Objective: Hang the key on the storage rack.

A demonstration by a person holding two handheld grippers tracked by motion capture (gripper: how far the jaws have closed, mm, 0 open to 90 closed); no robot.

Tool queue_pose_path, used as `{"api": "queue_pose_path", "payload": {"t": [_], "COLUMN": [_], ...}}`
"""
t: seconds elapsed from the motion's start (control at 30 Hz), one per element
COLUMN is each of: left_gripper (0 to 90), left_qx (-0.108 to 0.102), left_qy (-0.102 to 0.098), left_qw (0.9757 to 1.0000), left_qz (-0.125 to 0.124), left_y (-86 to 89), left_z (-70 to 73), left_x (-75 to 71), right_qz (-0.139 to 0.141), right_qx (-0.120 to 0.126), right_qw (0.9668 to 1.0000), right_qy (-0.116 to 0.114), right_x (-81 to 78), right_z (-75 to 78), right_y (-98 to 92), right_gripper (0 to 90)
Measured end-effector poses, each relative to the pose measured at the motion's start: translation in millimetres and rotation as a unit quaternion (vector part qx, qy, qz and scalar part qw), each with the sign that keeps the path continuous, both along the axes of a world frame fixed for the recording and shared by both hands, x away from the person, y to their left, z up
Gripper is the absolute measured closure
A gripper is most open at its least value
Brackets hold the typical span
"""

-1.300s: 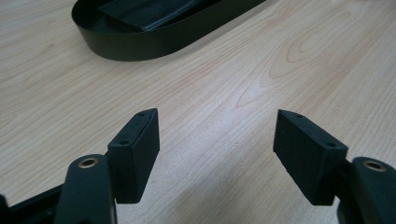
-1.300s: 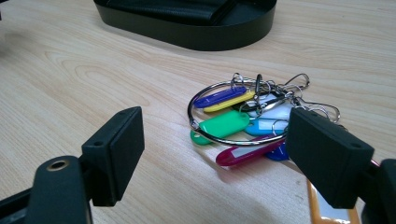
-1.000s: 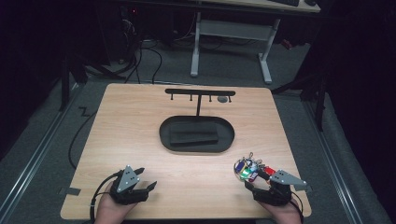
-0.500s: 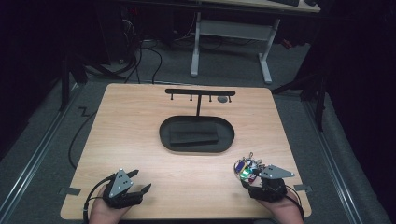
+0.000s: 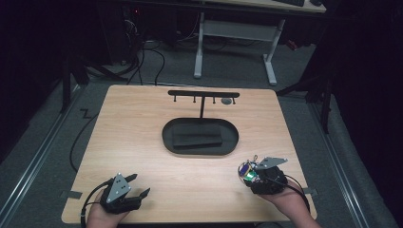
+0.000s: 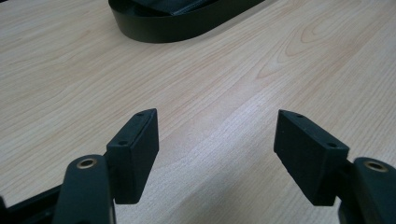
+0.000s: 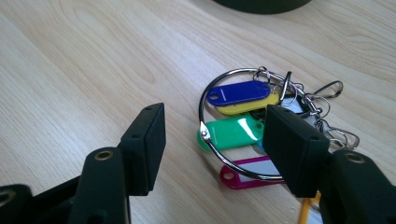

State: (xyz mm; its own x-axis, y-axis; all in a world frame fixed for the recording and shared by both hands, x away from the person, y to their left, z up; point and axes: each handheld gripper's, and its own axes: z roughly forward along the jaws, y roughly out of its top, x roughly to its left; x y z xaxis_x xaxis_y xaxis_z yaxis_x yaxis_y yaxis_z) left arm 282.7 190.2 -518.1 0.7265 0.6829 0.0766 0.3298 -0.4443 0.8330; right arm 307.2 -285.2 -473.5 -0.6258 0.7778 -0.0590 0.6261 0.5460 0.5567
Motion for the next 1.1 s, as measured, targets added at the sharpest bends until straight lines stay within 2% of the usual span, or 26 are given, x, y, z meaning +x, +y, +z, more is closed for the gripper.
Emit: {"api": "queue_pose_path", "payload": {"t": [0.13, 0.3, 0.4, 0.47, 0.67, 0.83, 0.97, 1.1], "left_gripper": [31.5, 31.5, 31.5, 31.5, 31.6, 31.6, 31.6, 31.6], "left_qx": [0.002, 0.007, 0.009, 0.009, 0.012, 0.014, 0.009, 0.012], "left_qy": [-0.001, 0.000, -0.002, -0.001, -0.001, -0.001, -0.002, -0.004], "left_qw": [1.0000, 0.9999, 0.9998, 0.9997, 0.9996, 0.9996, 0.9998, 0.9997], "left_qz": [-0.006, -0.015, -0.020, -0.022, -0.024, -0.024, -0.020, -0.019], "left_y": [-1.5, -5.6, -8.1, -8.7, -9.7, -7.9, -5.1, -3.7], "left_z": [0.4, -0.2, -0.1, -0.5, -1.5, -2.0, -1.0, -0.2], "left_x": [0.4, 0.3, -0.5, -0.9, 1.1, 1.3, 1.3, 0.3], "right_qz": [0.019, 0.035, 0.045, 0.054, 0.076, 0.092, 0.106, 0.112], "right_qx": [-0.039, -0.079, -0.100, -0.105, -0.144, -0.167, -0.180, -0.189], "right_qw": [0.9987, 0.9950, 0.9920, 0.9898, 0.9814, 0.9757, 0.9718, 0.9694], "right_qy": [0.028, 0.050, 0.063, 0.080, 0.103, 0.107, 0.109, 0.110], "right_x": [6.6, 13.0, 17.6, 20.9, 30.4, 34.3, 35.6, 35.3], "right_z": [3.0, 3.8, -0.3, -3.4, -14.3, -14.6, -14.0, -14.0], "right_y": [5.5, 11.6, 15.4, 18.0, 27.4, 32.2, 37.2, 41.6], "right_gripper": [44.4, 48.6, 52.0, 57.2, 60.6, 69.3, 83.2, 85.3]}}
